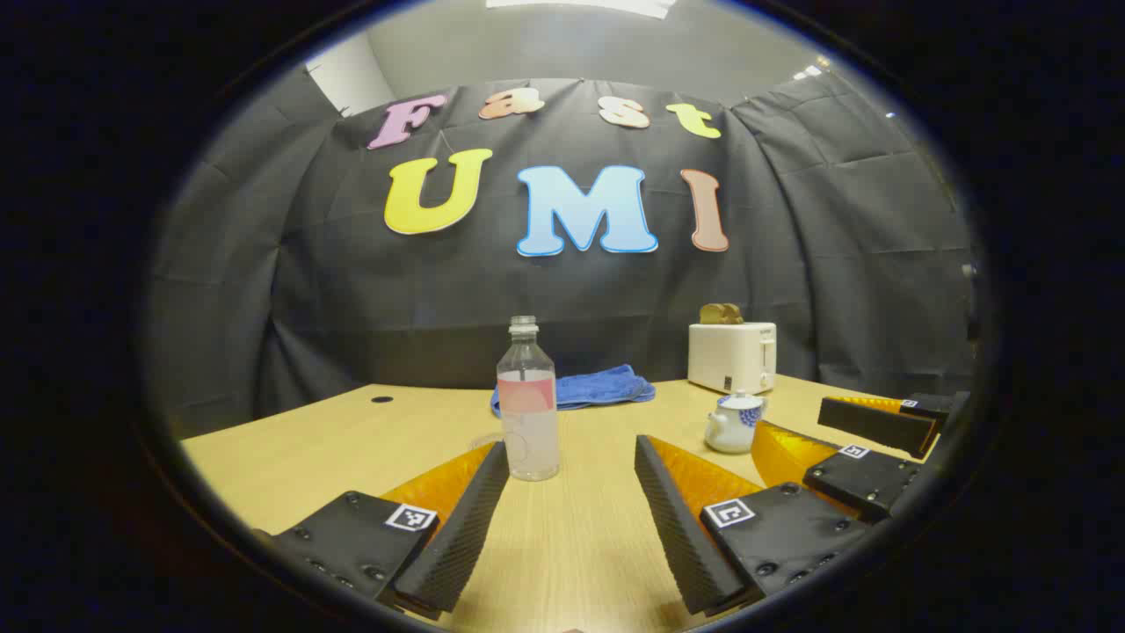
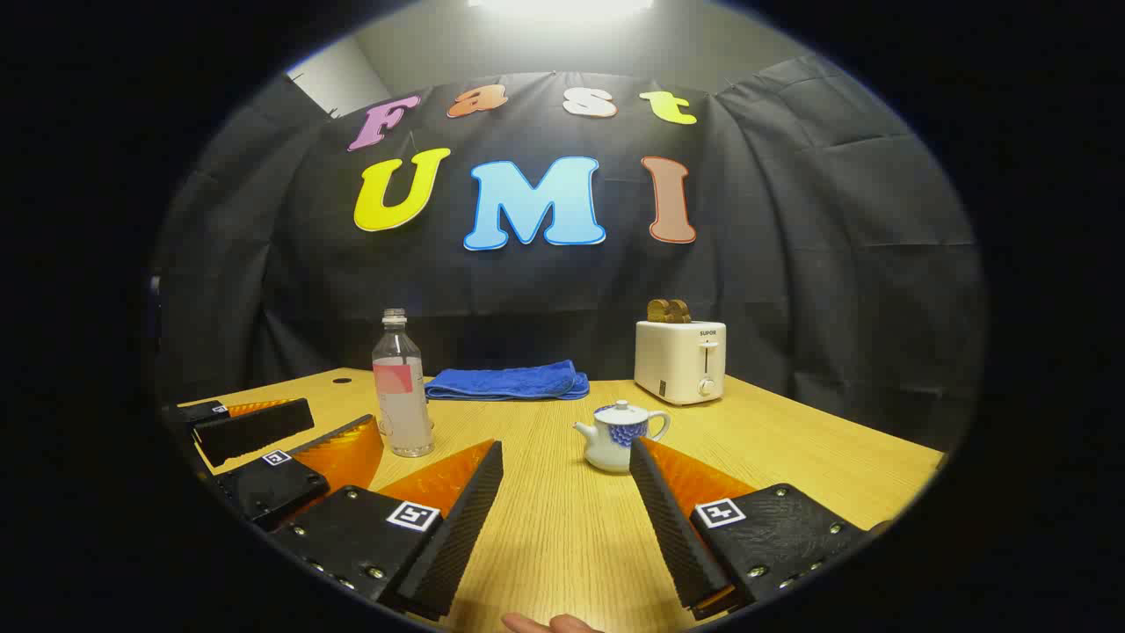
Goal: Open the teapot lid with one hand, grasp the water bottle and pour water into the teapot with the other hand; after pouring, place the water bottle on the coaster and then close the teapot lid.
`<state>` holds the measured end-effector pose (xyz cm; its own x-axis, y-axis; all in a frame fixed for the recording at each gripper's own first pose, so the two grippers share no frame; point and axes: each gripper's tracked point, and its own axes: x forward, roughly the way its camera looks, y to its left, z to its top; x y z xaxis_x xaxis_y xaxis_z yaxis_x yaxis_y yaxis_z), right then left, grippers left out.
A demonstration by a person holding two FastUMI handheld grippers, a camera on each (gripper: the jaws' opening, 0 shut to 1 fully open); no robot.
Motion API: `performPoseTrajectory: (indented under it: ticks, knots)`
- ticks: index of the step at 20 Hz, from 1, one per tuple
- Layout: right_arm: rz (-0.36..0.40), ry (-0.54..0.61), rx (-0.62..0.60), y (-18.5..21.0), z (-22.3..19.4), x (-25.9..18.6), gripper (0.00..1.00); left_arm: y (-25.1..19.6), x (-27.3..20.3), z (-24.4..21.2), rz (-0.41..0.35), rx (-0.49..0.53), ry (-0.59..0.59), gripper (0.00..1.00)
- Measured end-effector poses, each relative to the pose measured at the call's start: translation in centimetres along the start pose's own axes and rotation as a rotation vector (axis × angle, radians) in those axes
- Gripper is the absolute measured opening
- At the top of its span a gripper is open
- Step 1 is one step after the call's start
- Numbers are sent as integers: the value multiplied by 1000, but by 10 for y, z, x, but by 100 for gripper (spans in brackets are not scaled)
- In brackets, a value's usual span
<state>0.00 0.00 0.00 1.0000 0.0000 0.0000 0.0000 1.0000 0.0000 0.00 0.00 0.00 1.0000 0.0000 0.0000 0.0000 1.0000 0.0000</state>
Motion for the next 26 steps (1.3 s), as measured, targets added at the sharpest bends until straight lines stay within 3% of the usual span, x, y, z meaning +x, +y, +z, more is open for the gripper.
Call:
performPoseTrajectory:
  ticks: [16,26]
  knots:
    - [-39,1,4,-16,0,15,90,5,9,9,14,8,-21,100]
    - [-65,39,9,-56,16,86,90,23,35,20,33,19,-12,100]
